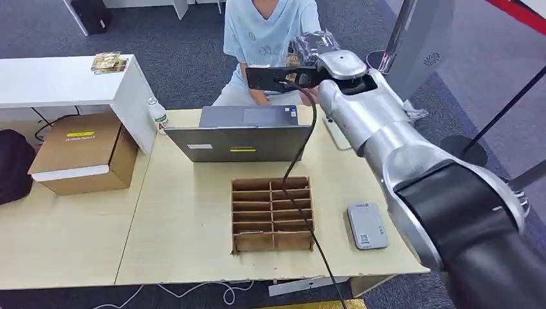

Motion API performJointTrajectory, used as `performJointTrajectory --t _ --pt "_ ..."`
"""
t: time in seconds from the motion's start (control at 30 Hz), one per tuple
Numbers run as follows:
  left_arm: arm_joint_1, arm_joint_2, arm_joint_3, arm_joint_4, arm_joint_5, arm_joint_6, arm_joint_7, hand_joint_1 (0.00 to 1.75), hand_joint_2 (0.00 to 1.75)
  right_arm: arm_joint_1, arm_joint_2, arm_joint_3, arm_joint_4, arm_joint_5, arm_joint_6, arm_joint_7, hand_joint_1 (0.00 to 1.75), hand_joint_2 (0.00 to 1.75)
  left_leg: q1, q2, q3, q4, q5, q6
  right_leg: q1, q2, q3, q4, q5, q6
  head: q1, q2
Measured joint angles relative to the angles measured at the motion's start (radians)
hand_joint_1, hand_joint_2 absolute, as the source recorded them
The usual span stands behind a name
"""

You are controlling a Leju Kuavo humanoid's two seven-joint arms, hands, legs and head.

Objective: Pass the card to the sensor for recognition and then transmit it.

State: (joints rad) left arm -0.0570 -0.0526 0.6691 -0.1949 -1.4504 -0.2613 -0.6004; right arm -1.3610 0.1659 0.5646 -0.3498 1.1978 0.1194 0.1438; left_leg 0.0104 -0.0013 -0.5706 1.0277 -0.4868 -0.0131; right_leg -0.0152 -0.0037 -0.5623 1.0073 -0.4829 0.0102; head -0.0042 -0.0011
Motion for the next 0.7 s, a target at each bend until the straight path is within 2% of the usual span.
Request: performJointTrajectory --t 0.53,0.7 --pt "0.0 0.0 -0.003 0.0 -0.001 -0.006 -0.001 0.0 1.75 0.0 -0.008 -0.01 0.008 0.014 -0.012 0.009 0.0 1.75 0.0 0.0 0.0 0.0 0.0 0.0 0.0 0.0 0.0 0.0 0.0 0.0 0.0 0.0" --pt "0.0 0.0 -0.003 0.0 0.0 -0.005 -0.002 0.0 1.75 -0.001 -0.019 -0.016 -0.009 0.05 -0.103 -0.01 0.0 1.75 0.0 0.0 0.0 0.0 0.0 0.0 0.0 0.0 0.0 0.0 0.0 0.0 0.0 0.0"
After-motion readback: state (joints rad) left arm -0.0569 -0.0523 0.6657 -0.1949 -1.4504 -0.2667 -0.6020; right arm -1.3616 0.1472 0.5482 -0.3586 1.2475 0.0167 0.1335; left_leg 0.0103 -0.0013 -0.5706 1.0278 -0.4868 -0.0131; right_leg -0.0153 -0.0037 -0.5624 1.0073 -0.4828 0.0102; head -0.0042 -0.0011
